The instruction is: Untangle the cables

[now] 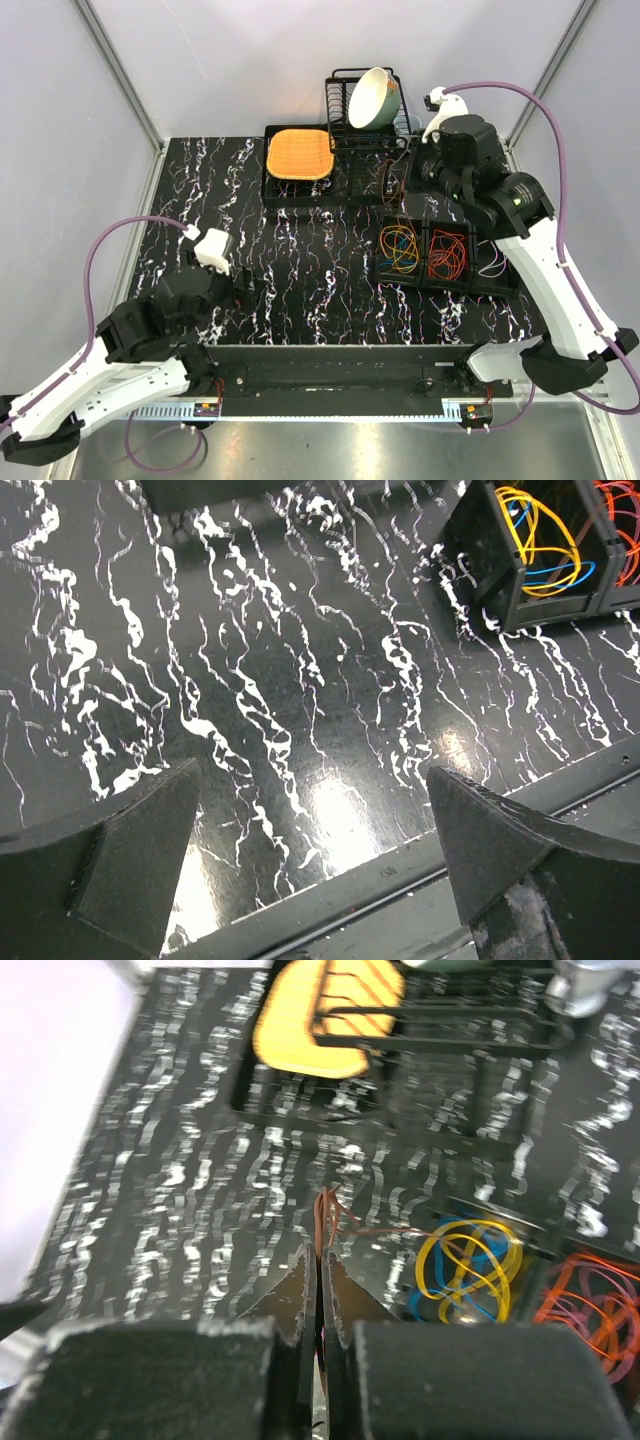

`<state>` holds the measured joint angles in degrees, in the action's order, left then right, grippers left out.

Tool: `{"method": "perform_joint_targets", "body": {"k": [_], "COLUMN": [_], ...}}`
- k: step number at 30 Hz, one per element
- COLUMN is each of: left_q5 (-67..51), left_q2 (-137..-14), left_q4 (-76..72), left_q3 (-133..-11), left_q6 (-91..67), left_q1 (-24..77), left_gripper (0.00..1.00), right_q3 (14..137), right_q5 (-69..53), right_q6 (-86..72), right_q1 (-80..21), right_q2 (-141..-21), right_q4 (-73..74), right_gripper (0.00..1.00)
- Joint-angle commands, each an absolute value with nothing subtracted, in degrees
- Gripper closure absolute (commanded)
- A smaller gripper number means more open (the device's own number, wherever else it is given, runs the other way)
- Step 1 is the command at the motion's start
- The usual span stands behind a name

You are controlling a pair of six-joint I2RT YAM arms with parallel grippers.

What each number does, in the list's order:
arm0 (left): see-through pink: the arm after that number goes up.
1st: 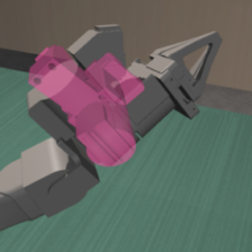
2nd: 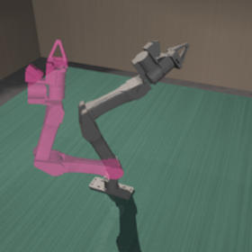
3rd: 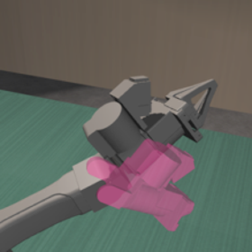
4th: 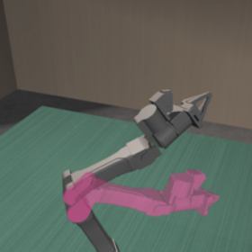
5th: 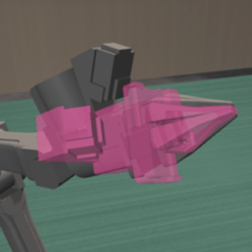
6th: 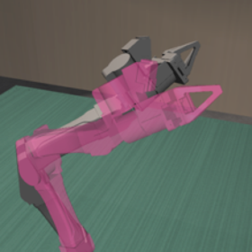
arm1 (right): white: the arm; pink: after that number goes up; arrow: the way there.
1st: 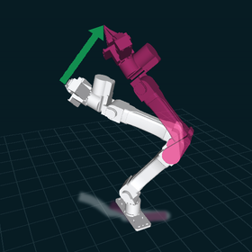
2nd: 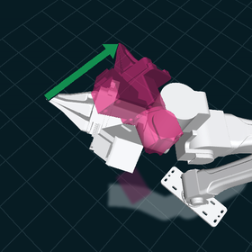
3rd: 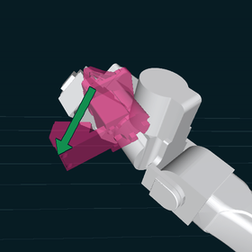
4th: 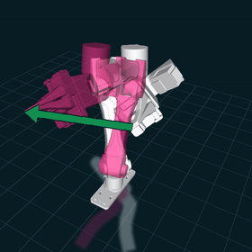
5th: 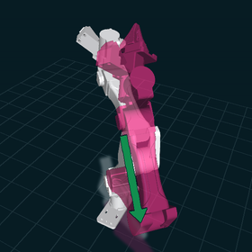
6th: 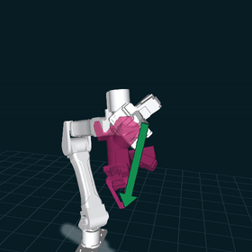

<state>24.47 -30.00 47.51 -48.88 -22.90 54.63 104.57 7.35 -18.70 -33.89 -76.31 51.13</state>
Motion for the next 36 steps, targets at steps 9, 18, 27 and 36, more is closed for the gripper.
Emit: {"method": "perform_joint_targets", "body": {"k": [9, 18, 27, 36], "left_q5": [30.8, 31.4, 31.7, 31.9], "left_q2": [-33.2, -32.6, -32.3, -31.6], "left_q4": [49.3, 49.3, 49.4, 49.3], "left_q3": [-49.0, -48.6, -48.6, -48.5], "left_q6": [-28.2, -28.1, -28.3, -28.4], "left_q1": [54.8, 54.7, 54.7, 54.7], "left_gripper": [0.01, 0.01, 0.01, 0.01], "right_q3": [94.8, 83.2, 95.2, 103.9], "right_q5": [11.6, 6.5, 4.0, 6.8], "right_q6": [-16.3, -18.6, -16.8, -13.1], "right_q1": [-28.8, -24.1, -20.9, -19.8], "right_q2": [-74.5, -73.4, -77.0, -79.6], "right_q4": [47.6, 40.6, 42.5, 43.2], "right_gripper": [1.00, 1.00, 1.00, 1.00]}}
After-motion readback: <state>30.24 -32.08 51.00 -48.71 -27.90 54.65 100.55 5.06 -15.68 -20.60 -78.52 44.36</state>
